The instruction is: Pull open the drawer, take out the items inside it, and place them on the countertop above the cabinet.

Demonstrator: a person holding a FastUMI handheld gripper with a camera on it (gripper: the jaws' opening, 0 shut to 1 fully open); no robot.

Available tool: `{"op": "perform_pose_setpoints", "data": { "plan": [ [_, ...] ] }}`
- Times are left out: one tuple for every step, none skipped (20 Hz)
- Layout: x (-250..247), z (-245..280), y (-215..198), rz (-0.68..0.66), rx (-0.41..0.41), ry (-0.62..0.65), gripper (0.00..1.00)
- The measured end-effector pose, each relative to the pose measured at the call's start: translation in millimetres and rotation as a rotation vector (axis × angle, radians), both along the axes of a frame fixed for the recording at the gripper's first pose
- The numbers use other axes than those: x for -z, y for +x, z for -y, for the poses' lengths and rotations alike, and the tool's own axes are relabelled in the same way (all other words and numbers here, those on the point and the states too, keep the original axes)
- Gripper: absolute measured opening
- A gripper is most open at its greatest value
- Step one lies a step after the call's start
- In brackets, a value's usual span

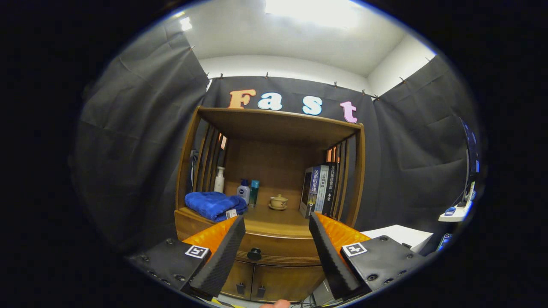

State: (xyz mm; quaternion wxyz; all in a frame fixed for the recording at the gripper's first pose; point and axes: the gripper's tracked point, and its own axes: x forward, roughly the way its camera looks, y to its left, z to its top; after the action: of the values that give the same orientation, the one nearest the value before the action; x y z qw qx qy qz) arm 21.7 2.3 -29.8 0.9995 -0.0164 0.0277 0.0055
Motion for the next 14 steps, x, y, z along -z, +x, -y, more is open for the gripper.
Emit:
{"op": "perform_pose_setpoints", "data": {
  "plan": [
    [4,1,5,0.001,0.002,-0.006,0.98],
    [9,0,9,0.000,0.001,-0.005,0.98],
    [16,-1,14,-0.001,-0.003,-0.003,0.97],
    [23,-2,20,-0.003,-0.006,0.004,0.97],
    [32,-2,26,0.000,-0.005,0.015,0.97],
    [40,1,31,0.002,0.007,0.026,0.97],
    [50,5,36,0.002,0.026,0.039,0.97],
    [62,9,44,-0.007,0.039,0.053,0.97],
    [76,10,50,-0.018,0.047,0.064,0.97],
    [90,9,55,-0.036,0.047,0.067,0.97],
    [104,8,58,-0.052,0.046,0.065,0.98],
    [118,7,61,-0.069,0.039,0.066,0.98],
    [130,5,66,-0.081,0.036,0.075,0.98],
    [142,4,71,-0.098,0.033,0.086,0.98]
  ]
}}
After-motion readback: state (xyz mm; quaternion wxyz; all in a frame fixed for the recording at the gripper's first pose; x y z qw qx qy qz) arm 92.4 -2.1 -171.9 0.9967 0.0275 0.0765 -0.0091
